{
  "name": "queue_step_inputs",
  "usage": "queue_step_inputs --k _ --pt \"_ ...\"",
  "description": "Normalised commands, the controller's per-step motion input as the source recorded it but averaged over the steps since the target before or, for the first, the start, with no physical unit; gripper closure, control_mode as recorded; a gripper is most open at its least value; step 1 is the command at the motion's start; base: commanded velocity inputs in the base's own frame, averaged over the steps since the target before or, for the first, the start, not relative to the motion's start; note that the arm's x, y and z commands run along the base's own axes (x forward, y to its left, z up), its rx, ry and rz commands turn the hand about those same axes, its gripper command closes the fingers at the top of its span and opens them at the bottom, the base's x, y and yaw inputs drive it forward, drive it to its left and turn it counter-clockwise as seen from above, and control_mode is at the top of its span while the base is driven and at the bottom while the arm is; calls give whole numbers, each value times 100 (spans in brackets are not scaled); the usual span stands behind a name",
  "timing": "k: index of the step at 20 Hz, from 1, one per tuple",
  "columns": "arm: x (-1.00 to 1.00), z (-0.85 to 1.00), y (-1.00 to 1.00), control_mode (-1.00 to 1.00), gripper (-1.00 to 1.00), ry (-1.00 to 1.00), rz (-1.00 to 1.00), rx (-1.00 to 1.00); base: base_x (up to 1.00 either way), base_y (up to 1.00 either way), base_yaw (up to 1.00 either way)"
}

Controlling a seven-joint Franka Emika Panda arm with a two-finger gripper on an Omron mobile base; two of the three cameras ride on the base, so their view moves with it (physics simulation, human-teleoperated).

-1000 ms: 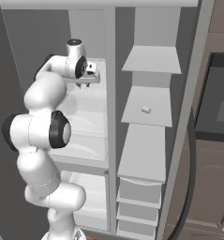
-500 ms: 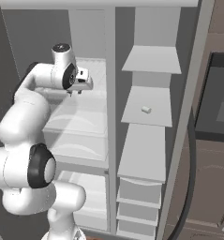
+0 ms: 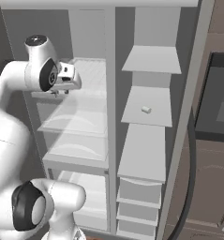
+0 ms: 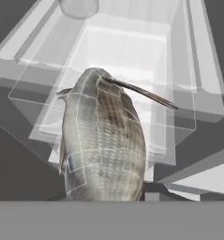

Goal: There's a fish in the fridge that needs to be moved to the freezer for freezing. Pick up the fish from the fridge, place it on any shelf in the freezer, and close the fridge and freezer doors when done.

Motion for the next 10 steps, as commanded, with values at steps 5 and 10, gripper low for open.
queue_step_inputs --k 5,10 --pt "-100 19 -29 -100 100 -15 1 -14 0 0 0" --pt "-100 30 -60 -100 100 -15 0 -6 0 0 0"
